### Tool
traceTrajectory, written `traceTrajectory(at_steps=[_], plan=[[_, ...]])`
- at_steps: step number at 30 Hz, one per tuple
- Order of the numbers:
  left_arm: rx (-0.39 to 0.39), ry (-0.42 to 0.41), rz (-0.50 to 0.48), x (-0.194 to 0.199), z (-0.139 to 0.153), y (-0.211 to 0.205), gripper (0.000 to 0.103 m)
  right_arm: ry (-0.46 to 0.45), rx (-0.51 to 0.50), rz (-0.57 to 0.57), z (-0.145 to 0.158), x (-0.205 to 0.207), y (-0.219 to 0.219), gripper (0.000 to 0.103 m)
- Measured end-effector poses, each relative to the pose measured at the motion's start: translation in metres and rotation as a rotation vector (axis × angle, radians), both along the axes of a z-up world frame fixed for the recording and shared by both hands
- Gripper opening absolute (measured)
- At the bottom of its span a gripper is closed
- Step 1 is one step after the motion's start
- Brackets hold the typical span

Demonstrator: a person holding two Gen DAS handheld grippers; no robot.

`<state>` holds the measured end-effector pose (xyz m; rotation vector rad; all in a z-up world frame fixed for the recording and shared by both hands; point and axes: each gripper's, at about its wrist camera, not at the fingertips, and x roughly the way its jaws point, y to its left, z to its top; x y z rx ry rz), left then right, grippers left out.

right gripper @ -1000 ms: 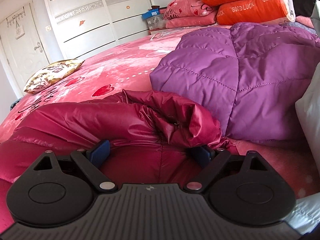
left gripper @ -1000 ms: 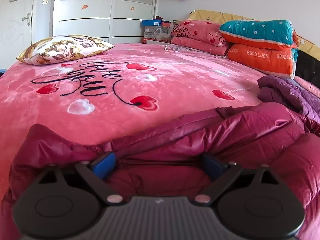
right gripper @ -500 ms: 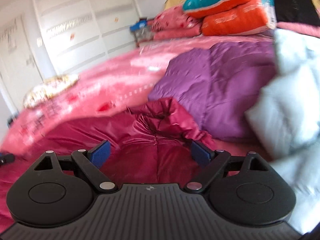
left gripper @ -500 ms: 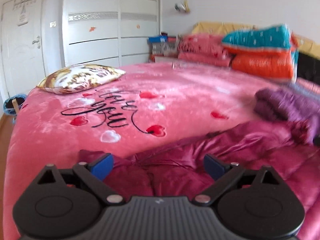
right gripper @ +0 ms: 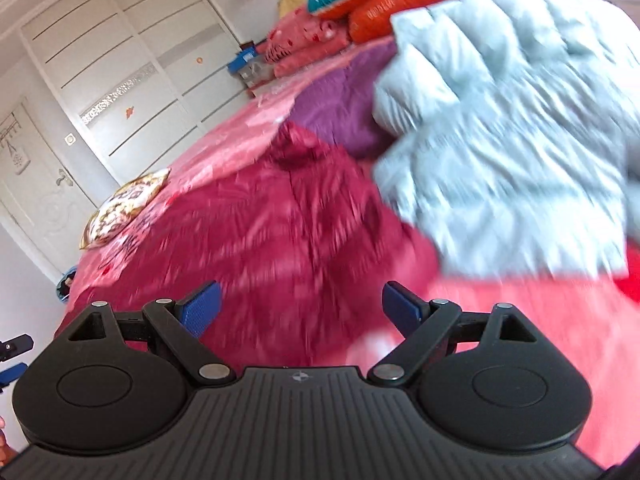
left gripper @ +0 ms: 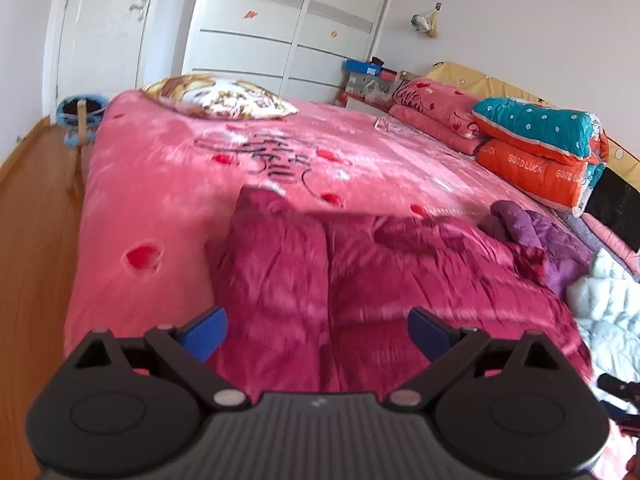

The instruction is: Fold large clothes

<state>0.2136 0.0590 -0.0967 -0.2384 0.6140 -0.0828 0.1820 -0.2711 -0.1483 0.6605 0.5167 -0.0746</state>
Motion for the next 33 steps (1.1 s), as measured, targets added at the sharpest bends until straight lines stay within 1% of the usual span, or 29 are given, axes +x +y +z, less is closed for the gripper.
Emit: traceTrajectory(at_steps=[2, 6, 8, 9, 10, 13, 16, 18, 23, 26, 33], plan=[[-0.003, 0.006, -0.007, -0.022, 0.003, 0.001, 0.097, 0.015, 0.018, 0.006, 0.000, -0.017, 0.005, 0.103], [-0.013, 0.020, -0.020, -0.063, 0.008, 0.006, 0.097, 0.020, -0.018, 0.017, 0.009, -0.048, 0.018, 0.103], [-0.018, 0.023, -0.027, -0.082, 0.011, 0.008, 0.099, 0.025, -0.020, 0.018, 0.008, -0.063, 0.020, 0.103], [-0.019, 0.023, -0.031, -0.093, 0.013, 0.008, 0.101, 0.028, -0.019, 0.016, 0.006, -0.079, 0.027, 0.103], [-0.016, 0.023, -0.037, -0.101, 0.014, 0.009, 0.102, 0.034, -0.017, 0.015, 0.005, -0.087, 0.029, 0.103], [-0.013, 0.017, -0.048, -0.126, 0.019, 0.011, 0.102, 0.054, 0.000, 0.013, 0.003, -0.106, 0.031, 0.103], [-0.015, 0.013, -0.057, -0.149, 0.024, 0.012, 0.102, 0.050, 0.026, 0.010, 0.006, -0.125, 0.030, 0.103], [-0.004, 0.000, -0.061, -0.162, 0.027, 0.011, 0.102, 0.040, 0.017, 0.007, 0.012, -0.134, 0.030, 0.103], [0.024, -0.026, -0.068, -0.185, 0.031, 0.012, 0.102, 0.010, -0.009, 0.019, 0.023, -0.161, 0.041, 0.103], [0.039, -0.043, -0.067, -0.195, 0.035, 0.011, 0.102, -0.003, -0.038, 0.036, 0.029, -0.171, 0.048, 0.103], [0.106, -0.101, -0.048, -0.211, 0.047, 0.010, 0.102, -0.048, -0.076, 0.068, 0.047, -0.190, 0.062, 0.103]])
